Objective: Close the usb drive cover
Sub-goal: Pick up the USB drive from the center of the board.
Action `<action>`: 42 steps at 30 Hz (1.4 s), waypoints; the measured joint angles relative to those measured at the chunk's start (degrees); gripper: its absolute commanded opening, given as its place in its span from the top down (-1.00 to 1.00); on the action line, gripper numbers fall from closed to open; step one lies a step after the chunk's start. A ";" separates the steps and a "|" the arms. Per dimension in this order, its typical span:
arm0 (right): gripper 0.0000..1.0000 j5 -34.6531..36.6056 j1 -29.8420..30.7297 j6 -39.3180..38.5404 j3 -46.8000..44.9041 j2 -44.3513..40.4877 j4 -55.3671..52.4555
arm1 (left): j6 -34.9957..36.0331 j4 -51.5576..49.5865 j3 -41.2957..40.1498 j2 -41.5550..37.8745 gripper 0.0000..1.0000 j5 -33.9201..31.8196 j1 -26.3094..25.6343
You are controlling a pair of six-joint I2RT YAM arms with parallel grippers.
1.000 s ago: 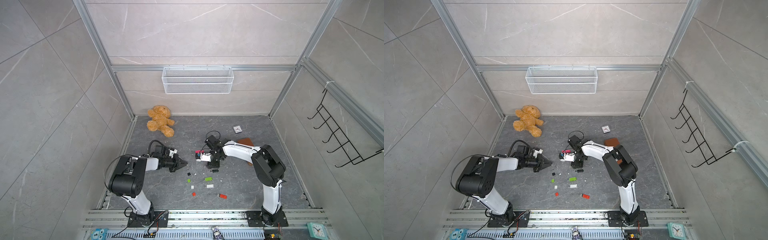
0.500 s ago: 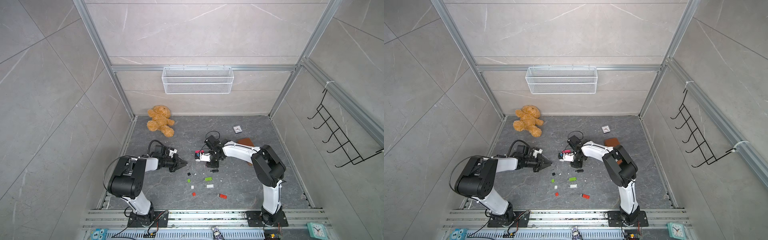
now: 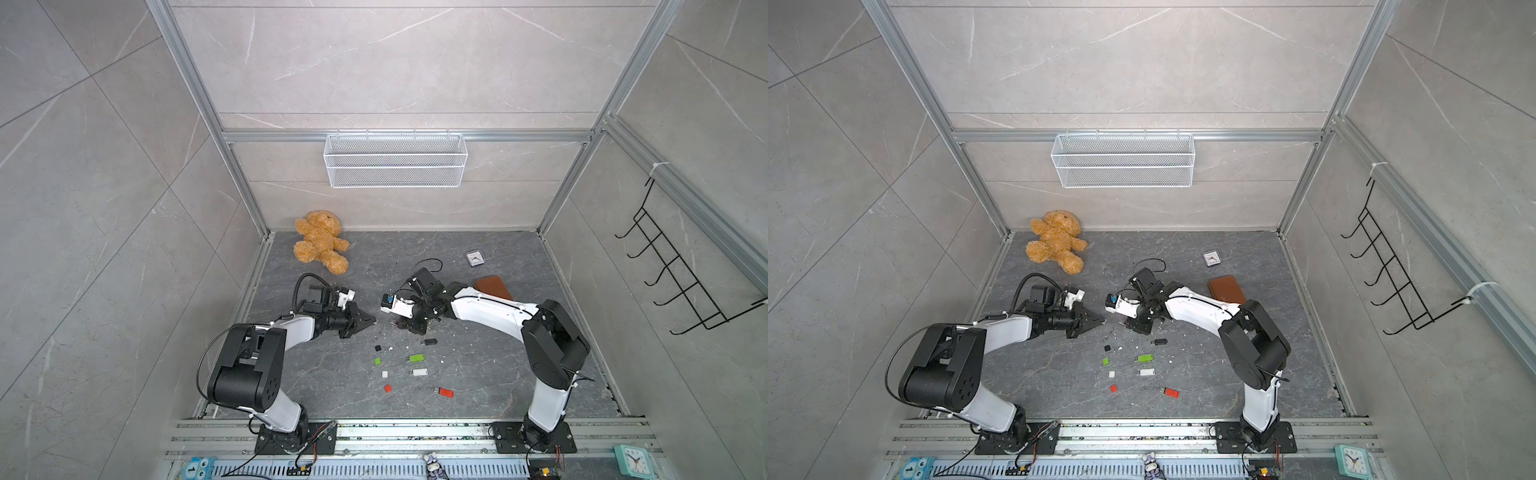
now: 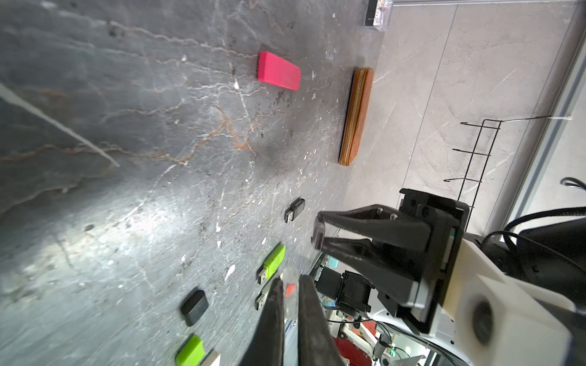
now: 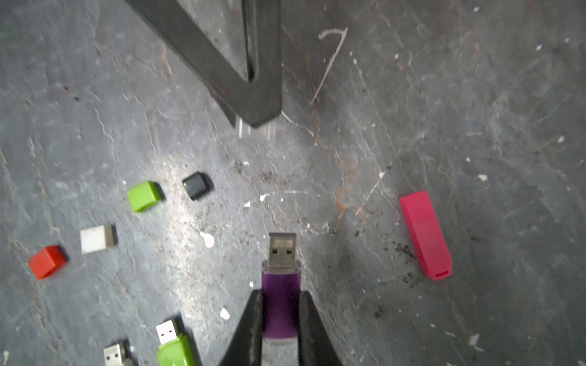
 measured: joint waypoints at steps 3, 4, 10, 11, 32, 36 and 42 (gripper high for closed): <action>0.77 -0.87 0.50 1.33 0.00 0.00 1.05 | 0.00 0.17 0.00 -1.03 0.92 -0.22 -0.26; 0.77 -1.25 0.59 1.64 0.00 0.00 1.36 | 0.00 0.17 0.00 -1.38 0.92 -0.37 -0.33; 0.77 -2.49 1.33 3.28 0.00 0.00 2.56 | 0.00 0.57 0.00 -1.86 0.93 -1.27 -0.72; 0.77 -2.69 1.42 3.58 0.00 0.00 2.80 | 0.00 0.59 0.00 -1.86 0.93 -1.33 -0.74; 0.78 -2.91 2.01 4.87 1.42 1.86 3.32 | -0.02 1.57 0.00 -1.86 0.93 -1.40 -2.25; 0.79 -2.89 2.01 5.51 1.42 1.86 3.45 | -0.02 1.70 0.00 -1.86 0.93 -1.46 -2.36; 0.81 -2.86 2.01 5.73 1.42 1.86 3.58 | 0.04 1.68 0.00 -1.86 0.94 -1.68 -2.36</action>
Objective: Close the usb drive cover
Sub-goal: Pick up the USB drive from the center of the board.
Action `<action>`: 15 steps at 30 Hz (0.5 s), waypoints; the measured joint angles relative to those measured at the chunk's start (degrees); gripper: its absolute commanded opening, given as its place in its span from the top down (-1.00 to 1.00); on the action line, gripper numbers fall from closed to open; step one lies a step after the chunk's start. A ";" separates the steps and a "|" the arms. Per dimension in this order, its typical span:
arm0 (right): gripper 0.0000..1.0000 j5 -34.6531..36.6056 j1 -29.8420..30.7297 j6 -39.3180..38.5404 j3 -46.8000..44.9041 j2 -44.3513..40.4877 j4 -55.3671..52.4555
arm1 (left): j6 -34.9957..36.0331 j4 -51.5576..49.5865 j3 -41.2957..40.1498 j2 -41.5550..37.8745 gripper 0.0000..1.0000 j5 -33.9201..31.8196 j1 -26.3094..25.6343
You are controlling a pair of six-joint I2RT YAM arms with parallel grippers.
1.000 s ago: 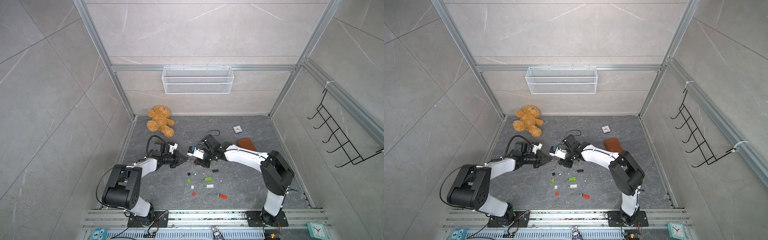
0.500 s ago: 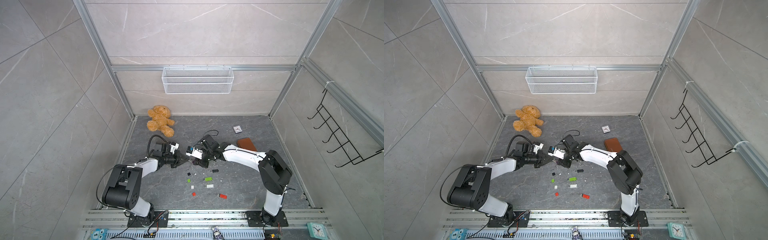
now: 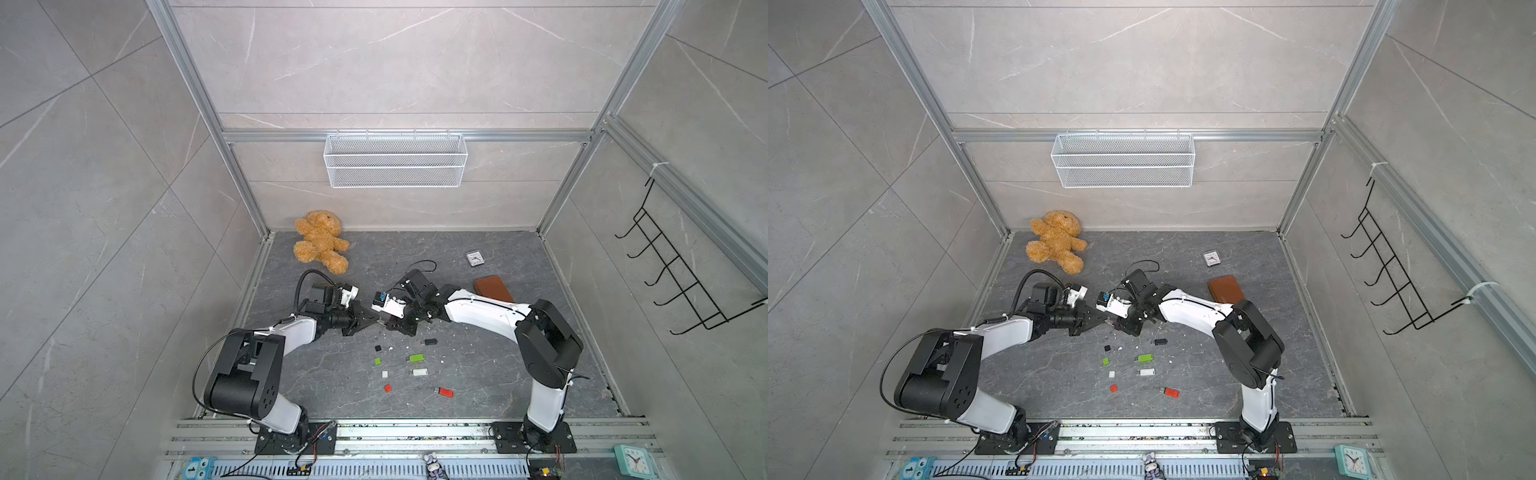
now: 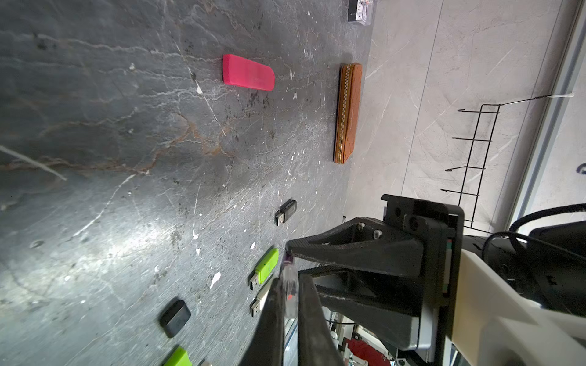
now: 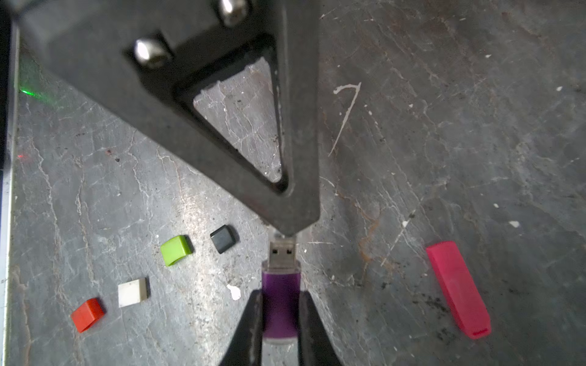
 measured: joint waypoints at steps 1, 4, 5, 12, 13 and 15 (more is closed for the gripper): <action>0.80 0.02 0.00 0.02 0.00 0.00 0.09 | 0.02 -0.02 0.00 0.00 0.93 -0.09 0.00; 0.80 0.20 0.00 0.02 -0.24 -0.02 0.39 | 0.33 -0.26 0.00 -0.02 0.94 -0.42 0.00; 0.81 0.20 0.00 0.02 -0.46 -0.02 0.74 | 0.42 -0.35 0.00 -0.02 0.94 -0.46 0.00; 0.81 0.24 0.00 0.50 -1.05 -0.04 1.40 | 1.07 -0.72 0.00 -0.07 0.94 -1.27 -0.50; 0.81 0.22 0.00 0.83 -1.05 -0.04 1.40 | 1.14 -0.72 0.00 -0.07 0.94 -1.29 -0.52; 0.82 0.22 0.00 1.29 -1.05 -0.04 1.44 | 1.25 -0.72 0.00 -0.07 0.94 -1.31 -0.52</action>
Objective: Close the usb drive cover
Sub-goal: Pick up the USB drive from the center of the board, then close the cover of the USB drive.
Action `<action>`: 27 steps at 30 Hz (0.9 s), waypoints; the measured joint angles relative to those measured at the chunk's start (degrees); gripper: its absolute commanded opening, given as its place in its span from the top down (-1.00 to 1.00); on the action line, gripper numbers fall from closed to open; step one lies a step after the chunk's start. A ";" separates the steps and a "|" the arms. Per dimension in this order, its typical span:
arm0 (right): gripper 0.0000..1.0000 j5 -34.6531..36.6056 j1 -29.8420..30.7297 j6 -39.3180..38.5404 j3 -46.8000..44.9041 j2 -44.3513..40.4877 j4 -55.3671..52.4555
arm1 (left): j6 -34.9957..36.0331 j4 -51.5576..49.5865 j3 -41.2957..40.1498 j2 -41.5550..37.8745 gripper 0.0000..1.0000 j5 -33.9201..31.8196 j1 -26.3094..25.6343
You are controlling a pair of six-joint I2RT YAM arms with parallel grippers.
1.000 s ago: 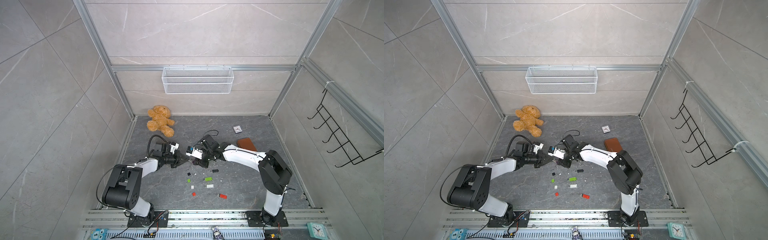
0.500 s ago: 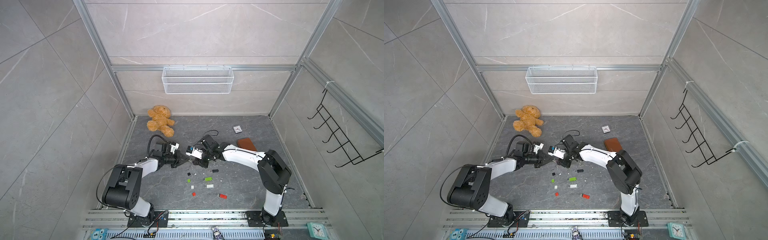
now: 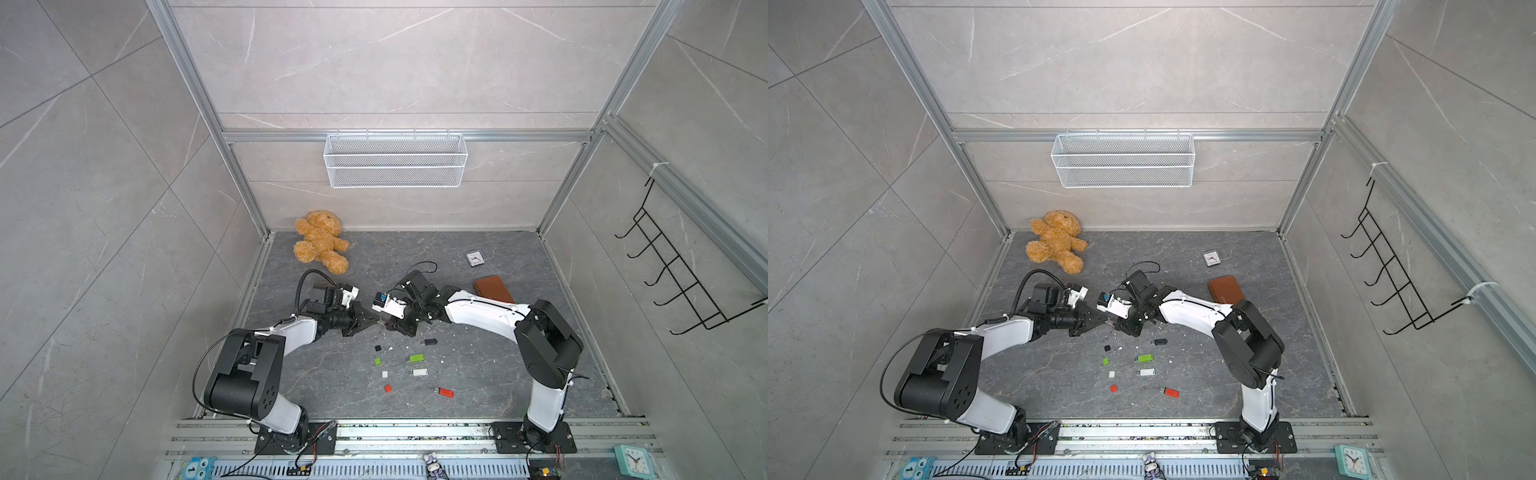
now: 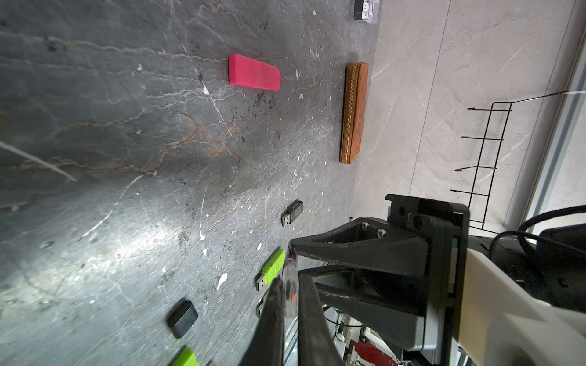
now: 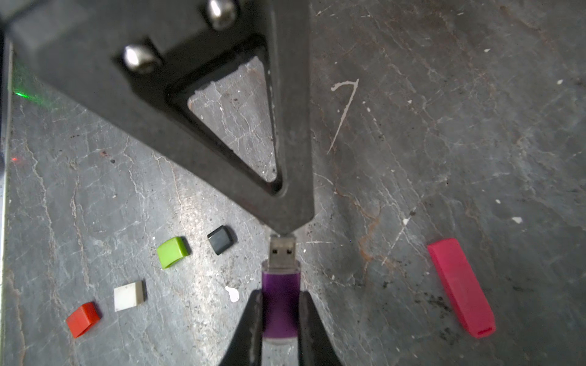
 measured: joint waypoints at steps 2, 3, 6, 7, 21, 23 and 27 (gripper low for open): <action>0.82 0.11 0.02 0.39 0.00 0.00 0.22 | 0.20 -0.02 0.00 -0.07 0.94 -0.17 0.00; 0.82 0.22 0.02 0.57 0.00 0.00 0.42 | 0.37 -0.09 0.00 -0.15 0.94 -0.42 0.00; 0.82 0.48 0.02 1.05 0.00 -0.02 1.16 | 1.40 -0.94 0.00 -0.76 0.94 -1.20 -0.07; 0.82 0.63 0.09 1.07 -0.04 -0.09 1.25 | 1.75 -1.16 0.00 -0.96 0.94 -1.36 -0.07; 0.82 0.90 0.22 6.03 -0.81 -0.42 3.89 | 2.75 -1.88 1.27 -1.01 0.95 -2.10 -0.09; 0.82 1.20 0.22 6.95 -0.81 -0.42 4.46 | 2.73 -1.68 1.64 -0.81 0.94 -2.43 -0.09; 0.82 1.75 0.15 7.50 -0.81 -0.39 4.85 | 2.73 -1.22 2.05 -0.17 0.94 -2.45 -0.09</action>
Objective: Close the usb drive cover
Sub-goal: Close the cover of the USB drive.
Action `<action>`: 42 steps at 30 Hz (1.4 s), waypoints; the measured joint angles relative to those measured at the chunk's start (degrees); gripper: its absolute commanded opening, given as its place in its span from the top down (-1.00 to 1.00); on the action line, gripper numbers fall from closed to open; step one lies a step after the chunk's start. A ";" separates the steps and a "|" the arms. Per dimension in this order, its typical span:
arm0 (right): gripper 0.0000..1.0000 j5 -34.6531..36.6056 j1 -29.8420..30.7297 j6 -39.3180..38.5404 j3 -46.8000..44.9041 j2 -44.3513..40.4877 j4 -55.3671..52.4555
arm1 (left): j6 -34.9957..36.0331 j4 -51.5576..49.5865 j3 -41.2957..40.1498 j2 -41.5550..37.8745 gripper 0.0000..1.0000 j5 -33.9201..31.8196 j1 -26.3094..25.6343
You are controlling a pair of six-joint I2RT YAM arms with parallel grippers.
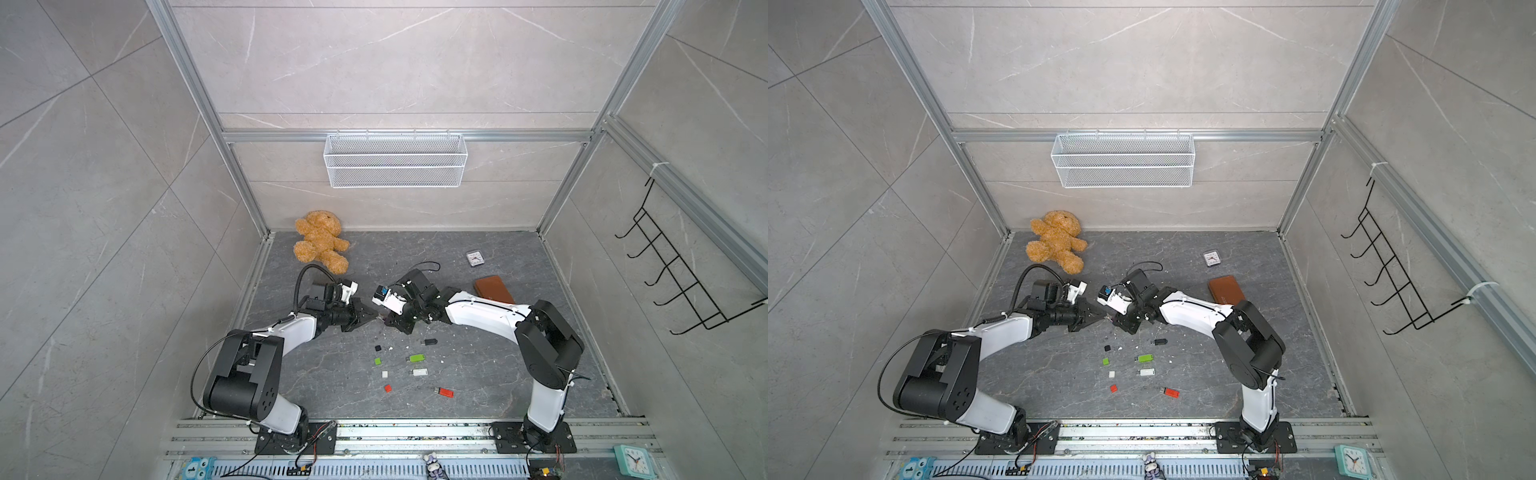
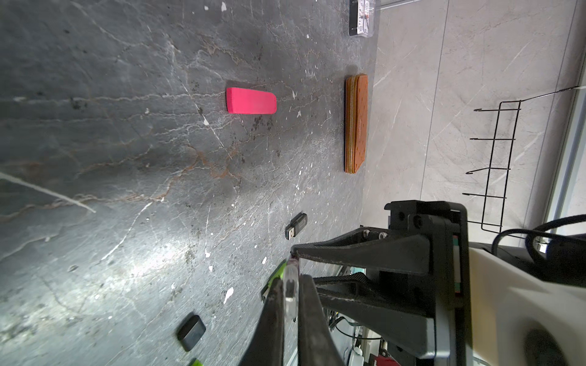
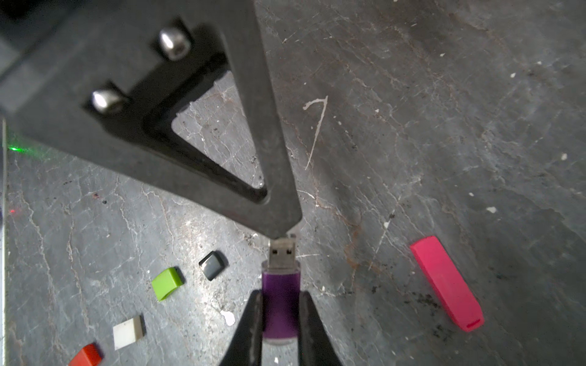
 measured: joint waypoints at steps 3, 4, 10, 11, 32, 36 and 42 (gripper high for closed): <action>0.82 0.17 0.00 -0.04 0.02 0.04 -0.02 | 0.00 0.04 0.17 0.42 0.95 0.20 0.00; 0.82 0.20 0.00 -0.07 0.02 0.11 0.00 | 0.00 0.09 0.26 0.59 0.96 0.33 0.00; 0.83 -0.04 0.00 -1.49 0.13 0.33 0.22 | 0.02 0.20 0.31 1.20 0.98 1.16 -0.02; 0.83 -0.07 -0.04 -1.79 0.13 0.33 0.26 | 0.02 0.22 0.37 1.22 0.98 1.18 -0.02; 0.83 -0.74 -0.85 -5.18 1.49 1.75 1.05 | 0.07 1.36 1.22 2.47 1.00 1.05 -0.02; 0.84 -0.94 -0.98 -7.76 2.05 2.40 0.76 | 0.50 1.20 1.27 2.62 1.00 0.92 -0.13; 0.84 -1.55 -1.29 -11.45 4.28 3.78 -1.70 | 1.36 0.87 1.29 2.80 1.00 0.55 -0.17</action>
